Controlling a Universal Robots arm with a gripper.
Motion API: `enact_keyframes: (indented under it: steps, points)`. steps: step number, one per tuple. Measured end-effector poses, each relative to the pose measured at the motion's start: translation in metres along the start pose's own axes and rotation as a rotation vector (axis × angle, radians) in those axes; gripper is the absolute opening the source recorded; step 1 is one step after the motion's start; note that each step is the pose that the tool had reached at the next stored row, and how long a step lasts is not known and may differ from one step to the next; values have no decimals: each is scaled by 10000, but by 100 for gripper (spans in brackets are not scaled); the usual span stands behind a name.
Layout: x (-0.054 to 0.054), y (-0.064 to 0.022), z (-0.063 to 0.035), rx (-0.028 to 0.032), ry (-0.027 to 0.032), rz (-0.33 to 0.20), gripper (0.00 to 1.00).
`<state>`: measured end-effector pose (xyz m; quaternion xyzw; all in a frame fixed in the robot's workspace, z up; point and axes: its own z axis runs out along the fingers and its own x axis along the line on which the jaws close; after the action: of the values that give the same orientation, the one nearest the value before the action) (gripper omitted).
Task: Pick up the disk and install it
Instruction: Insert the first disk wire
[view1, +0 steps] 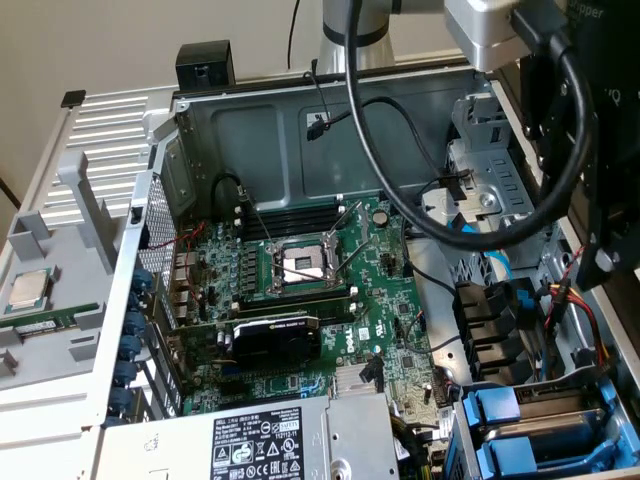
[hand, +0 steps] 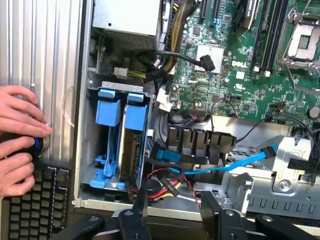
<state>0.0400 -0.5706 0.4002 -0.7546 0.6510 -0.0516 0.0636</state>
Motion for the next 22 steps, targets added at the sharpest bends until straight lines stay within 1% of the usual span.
enact_keyframes:
  steps: [2, 3, 4, 7, 8, 10, 11, 14, 16, 17, 19, 21, 22]
  points:
    - [0, 0, -1, -24, -57, -330, 55]
    - [0, -1, 0, -75, -76, -396, 55]
    - [-1, 0, 0, -85, -79, -397, 55]
    - [0, 1, 1, -88, -80, -402, 55]
    - [1, 0, 0, -111, -89, -441, 55]
    - [4, -1, 1, -180, -113, -505, 55]
    - [7, -2, 2, -244, -127, -516, 55]
    - [25, -8, 2, -511, -174, -520, 55]
    - [31, -17, 0, -639, -214, -522, 55]
    - [34, -21, 0, -689, -255, -521, 55]
    - [45, -29, 1, -736, -397, -503, 55]
    - [63, -37, 2, -788, -558, -481, 55]
    - [75, -40, 2, -833, -614, -473, 55]
